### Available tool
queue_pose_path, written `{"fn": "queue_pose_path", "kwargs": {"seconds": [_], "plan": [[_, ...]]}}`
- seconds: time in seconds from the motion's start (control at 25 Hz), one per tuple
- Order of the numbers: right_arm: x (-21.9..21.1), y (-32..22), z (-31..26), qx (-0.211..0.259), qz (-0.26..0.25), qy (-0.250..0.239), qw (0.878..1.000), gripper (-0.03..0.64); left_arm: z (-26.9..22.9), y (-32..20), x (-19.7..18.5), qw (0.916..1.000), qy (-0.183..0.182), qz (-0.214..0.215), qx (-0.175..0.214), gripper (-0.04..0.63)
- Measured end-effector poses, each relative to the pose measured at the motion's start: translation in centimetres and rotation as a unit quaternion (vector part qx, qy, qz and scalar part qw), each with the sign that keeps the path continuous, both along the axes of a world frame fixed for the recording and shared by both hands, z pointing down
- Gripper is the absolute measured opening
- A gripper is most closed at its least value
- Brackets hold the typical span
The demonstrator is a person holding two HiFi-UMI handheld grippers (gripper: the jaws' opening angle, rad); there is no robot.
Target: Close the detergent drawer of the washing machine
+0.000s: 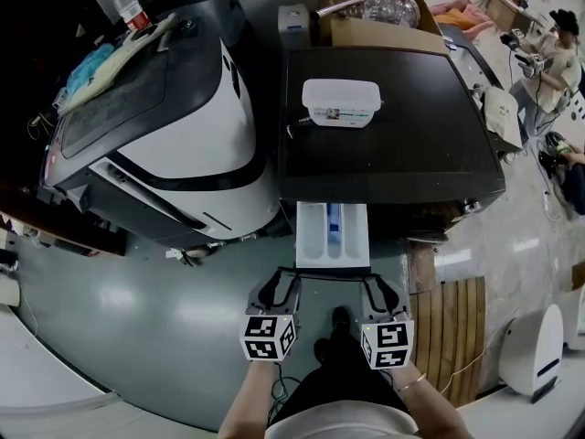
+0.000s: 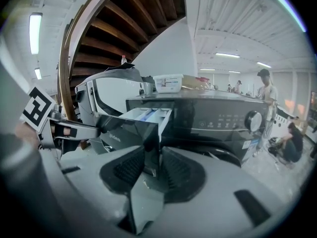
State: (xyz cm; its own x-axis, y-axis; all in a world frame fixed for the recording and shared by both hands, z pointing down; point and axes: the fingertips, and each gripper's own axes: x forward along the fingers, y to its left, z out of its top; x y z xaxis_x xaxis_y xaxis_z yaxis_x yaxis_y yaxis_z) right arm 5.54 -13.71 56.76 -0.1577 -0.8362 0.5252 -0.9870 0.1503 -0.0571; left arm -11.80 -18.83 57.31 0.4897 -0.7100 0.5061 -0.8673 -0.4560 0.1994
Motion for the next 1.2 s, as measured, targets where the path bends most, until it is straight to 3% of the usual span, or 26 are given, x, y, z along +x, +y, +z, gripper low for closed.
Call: {"fn": "queue_pose_path", "kwargs": {"seconds": [1.2], "plan": [[0.9, -2.7, -0.2, 0.001, -0.007, 0.018, 1.0, 0.113, -0.1, -2.2, 1.1, 0.9999, 0.0, -0.013, 0.001, 0.141]]}}
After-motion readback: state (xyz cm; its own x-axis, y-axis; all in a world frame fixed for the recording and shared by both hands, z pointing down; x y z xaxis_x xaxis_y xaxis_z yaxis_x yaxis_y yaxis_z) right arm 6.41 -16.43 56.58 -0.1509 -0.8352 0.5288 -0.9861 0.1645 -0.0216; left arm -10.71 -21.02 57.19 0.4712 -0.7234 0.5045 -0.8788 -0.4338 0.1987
